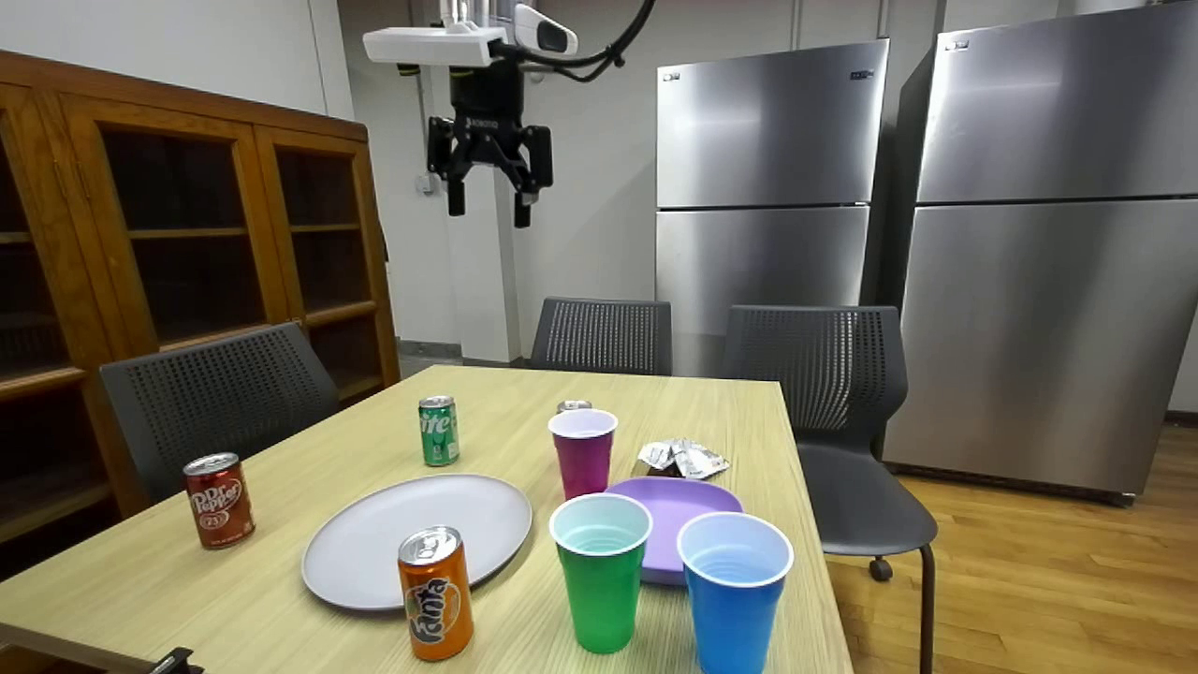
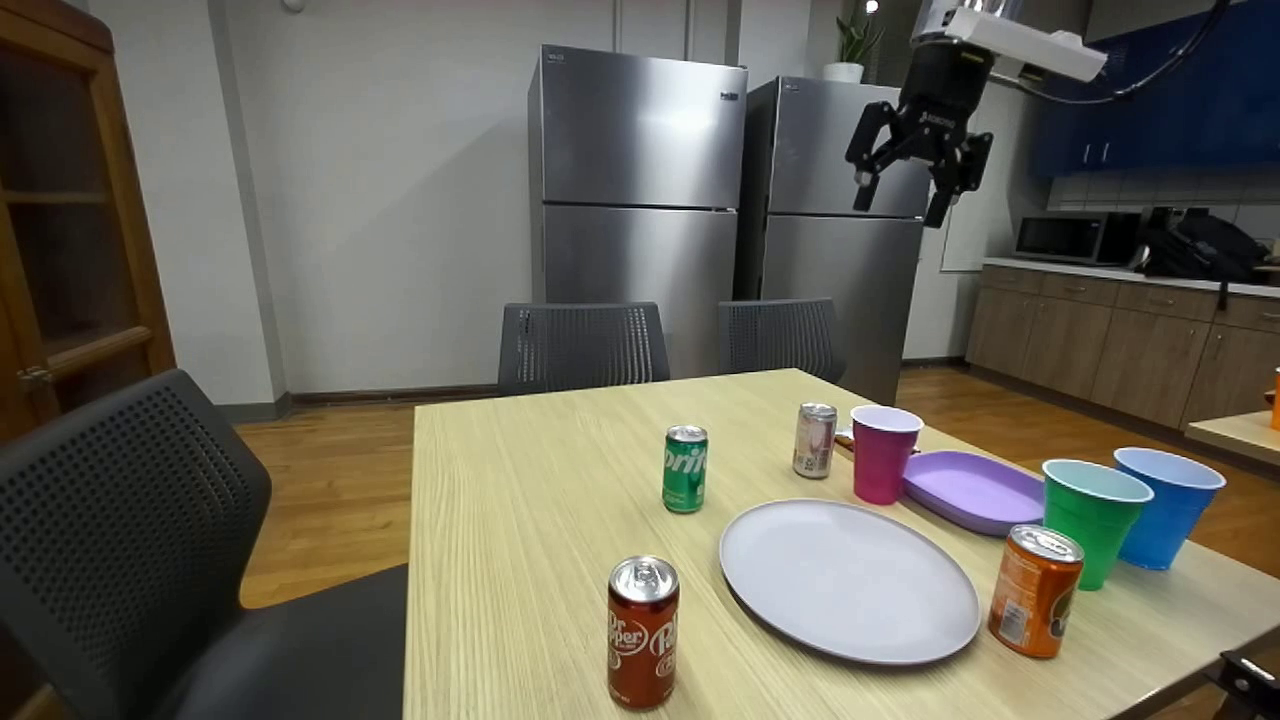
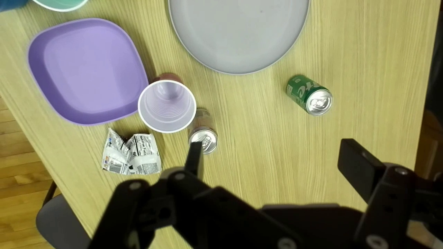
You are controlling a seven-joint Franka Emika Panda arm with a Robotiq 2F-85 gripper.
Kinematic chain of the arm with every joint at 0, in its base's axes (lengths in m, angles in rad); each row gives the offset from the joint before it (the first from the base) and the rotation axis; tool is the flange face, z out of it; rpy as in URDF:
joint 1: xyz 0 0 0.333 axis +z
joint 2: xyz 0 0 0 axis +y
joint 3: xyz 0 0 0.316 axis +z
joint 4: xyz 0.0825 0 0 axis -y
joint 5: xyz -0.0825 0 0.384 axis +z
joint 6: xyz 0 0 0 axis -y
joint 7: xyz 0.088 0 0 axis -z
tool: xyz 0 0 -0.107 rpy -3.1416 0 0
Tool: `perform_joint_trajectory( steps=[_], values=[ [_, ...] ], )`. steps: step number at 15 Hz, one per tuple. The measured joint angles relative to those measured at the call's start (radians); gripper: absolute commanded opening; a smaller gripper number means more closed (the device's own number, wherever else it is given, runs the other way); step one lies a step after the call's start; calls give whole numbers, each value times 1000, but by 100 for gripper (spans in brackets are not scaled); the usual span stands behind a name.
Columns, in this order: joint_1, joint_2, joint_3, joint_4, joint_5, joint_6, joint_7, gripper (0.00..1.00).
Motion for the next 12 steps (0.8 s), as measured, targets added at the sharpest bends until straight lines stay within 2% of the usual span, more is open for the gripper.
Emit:
perform_joint_trajectory(
  steps=[12],
  values=[
    [-21,288,3,166,-2,92,-18,100]
  ],
)
